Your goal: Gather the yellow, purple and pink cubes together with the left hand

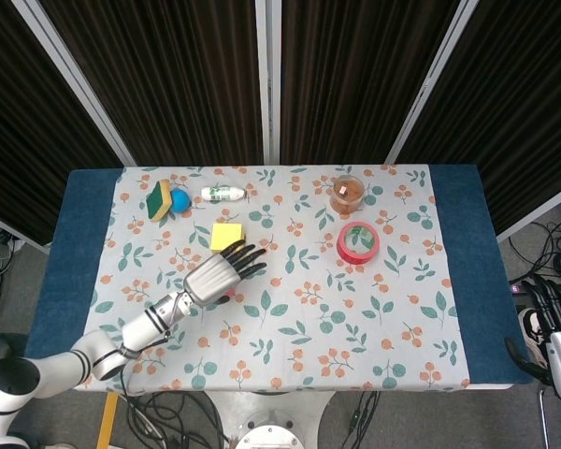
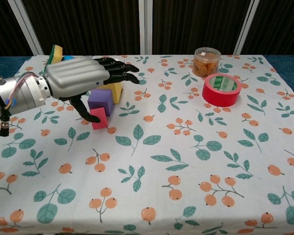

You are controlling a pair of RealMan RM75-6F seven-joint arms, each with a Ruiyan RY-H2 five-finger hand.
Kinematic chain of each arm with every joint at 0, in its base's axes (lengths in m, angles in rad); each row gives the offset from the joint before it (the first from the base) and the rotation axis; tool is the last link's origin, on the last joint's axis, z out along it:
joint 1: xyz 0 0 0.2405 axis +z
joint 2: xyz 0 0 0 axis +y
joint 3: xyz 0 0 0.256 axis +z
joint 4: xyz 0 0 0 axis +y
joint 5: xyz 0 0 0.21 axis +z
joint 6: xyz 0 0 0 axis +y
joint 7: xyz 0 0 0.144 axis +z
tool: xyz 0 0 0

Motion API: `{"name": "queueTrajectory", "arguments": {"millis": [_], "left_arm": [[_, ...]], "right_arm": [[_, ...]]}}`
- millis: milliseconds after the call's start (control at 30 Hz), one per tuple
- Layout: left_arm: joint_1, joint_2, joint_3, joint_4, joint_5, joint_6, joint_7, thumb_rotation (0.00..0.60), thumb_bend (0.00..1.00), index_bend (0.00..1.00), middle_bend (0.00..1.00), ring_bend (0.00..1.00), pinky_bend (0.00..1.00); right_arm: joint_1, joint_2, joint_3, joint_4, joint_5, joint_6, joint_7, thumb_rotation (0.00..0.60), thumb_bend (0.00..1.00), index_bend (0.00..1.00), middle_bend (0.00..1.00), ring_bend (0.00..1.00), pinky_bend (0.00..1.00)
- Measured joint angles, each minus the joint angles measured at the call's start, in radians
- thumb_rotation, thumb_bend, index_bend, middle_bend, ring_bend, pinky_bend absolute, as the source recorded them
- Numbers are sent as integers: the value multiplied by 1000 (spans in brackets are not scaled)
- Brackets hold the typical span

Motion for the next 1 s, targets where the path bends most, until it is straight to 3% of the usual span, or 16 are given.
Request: {"name": "queueTrajectory", "arguments": {"millis": [333,1000], "left_arm": [[19,-62,12,94,8,-12,88,600,27,134,0,11,95],[20,-120,-1,214,21,9,116,600,23,134,0,11,95]], "right_arm": [[1,0,3,1,4,0,1,600,216,0,16,0,42],[-4,0,2,2,4,6,0,600,217,0,16,0,42]]}}
